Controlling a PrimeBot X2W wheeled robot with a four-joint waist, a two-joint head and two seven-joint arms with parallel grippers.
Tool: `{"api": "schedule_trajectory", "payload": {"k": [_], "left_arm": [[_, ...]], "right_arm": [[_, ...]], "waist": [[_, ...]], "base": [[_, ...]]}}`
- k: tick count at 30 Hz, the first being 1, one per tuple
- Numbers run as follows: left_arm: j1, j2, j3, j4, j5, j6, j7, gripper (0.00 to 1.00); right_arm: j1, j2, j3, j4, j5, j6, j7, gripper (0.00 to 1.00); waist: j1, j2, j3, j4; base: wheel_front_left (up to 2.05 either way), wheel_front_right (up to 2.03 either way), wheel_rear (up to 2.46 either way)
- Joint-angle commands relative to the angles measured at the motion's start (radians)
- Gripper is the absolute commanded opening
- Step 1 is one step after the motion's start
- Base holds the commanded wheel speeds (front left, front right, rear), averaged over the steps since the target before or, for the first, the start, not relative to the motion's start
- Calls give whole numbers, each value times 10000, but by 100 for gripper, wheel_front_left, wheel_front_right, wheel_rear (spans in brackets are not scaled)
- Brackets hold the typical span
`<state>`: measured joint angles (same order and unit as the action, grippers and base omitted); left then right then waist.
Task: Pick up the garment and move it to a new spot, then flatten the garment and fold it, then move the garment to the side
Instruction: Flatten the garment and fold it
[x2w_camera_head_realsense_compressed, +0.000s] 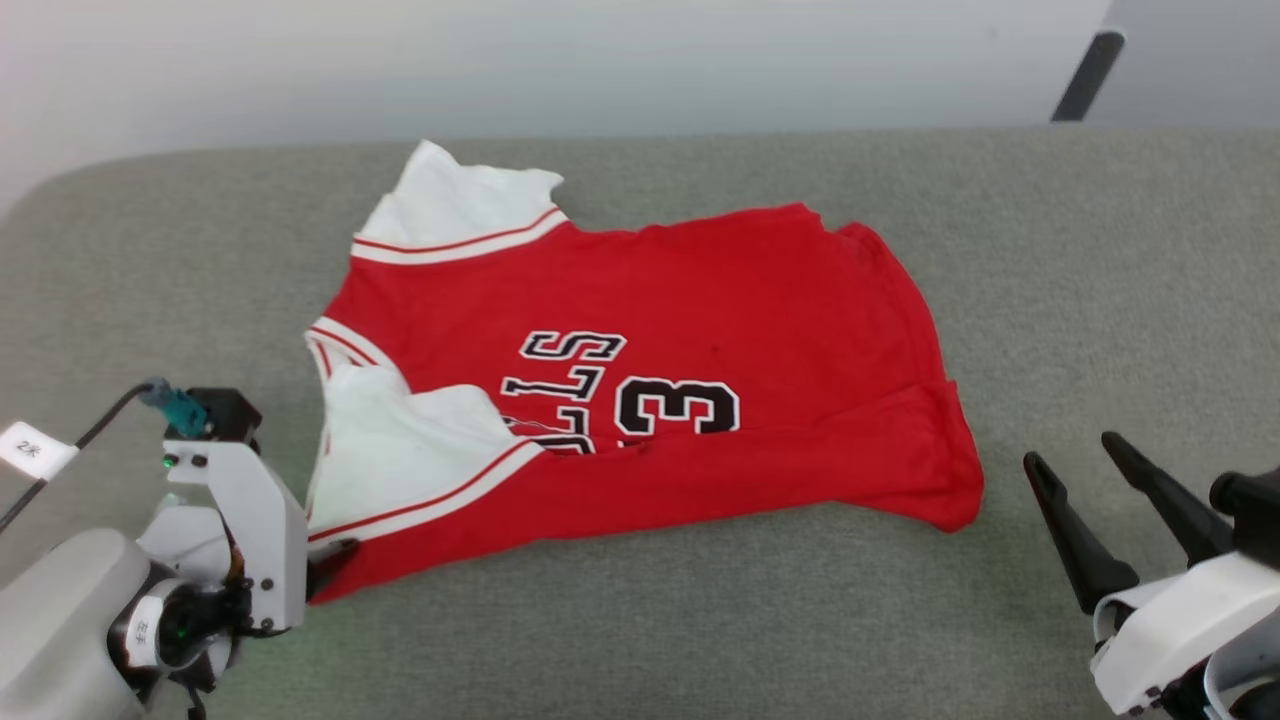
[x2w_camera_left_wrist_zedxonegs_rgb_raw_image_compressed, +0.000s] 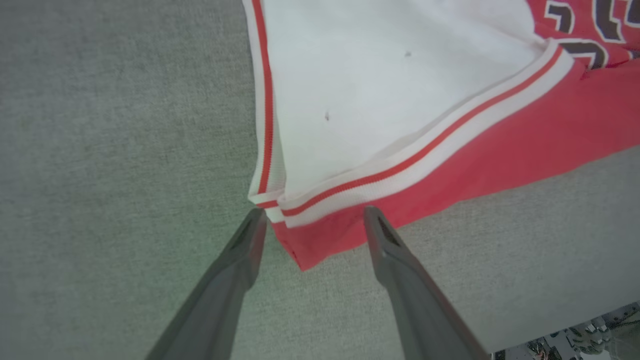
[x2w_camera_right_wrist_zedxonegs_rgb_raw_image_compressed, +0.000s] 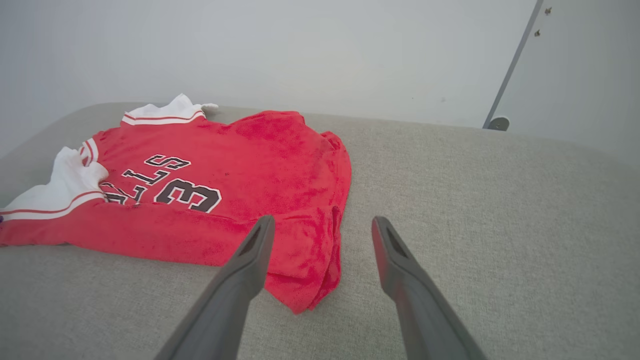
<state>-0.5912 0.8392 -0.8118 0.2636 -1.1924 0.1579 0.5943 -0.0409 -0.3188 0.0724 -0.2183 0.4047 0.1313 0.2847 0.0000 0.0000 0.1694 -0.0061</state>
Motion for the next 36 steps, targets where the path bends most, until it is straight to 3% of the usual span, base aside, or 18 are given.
{"api": "schedule_trajectory", "payload": {"k": [1,13,14,15,26,36], "left_arm": [[6,-39,-10,149,-91,-38,83,100],[-259,-814,-124,2062,-538,-607,526,100],[-328,-852,-131,2142,-495,-730,479,44],[-406,-925,-69,2267,-516,-757,366,0],[-770,-1338,-281,2892,-348,-1228,457,0],[-1200,-1841,-472,3161,-77,-1408,343,0]], "right_arm": [[175,94,-69,-82,-43,-11,25,100],[217,370,-234,-318,256,-11,354,100],[213,323,-192,-306,283,-11,466,100],[193,252,-128,-328,313,-11,595,100],[-231,71,-149,7,473,-11,2543,100],[-1498,254,-217,1515,500,-11,4365,100]], "waist": [[0,0,287,-243],[0,0,693,-420],[0,0,706,-413],[0,0,716,-398],[0,0,718,1],[0,0,802,554]], "base": [[0,0,0],[0,0,0],[0,0,0],[0,0,0],[0,0,0],[0,0,0]]}}
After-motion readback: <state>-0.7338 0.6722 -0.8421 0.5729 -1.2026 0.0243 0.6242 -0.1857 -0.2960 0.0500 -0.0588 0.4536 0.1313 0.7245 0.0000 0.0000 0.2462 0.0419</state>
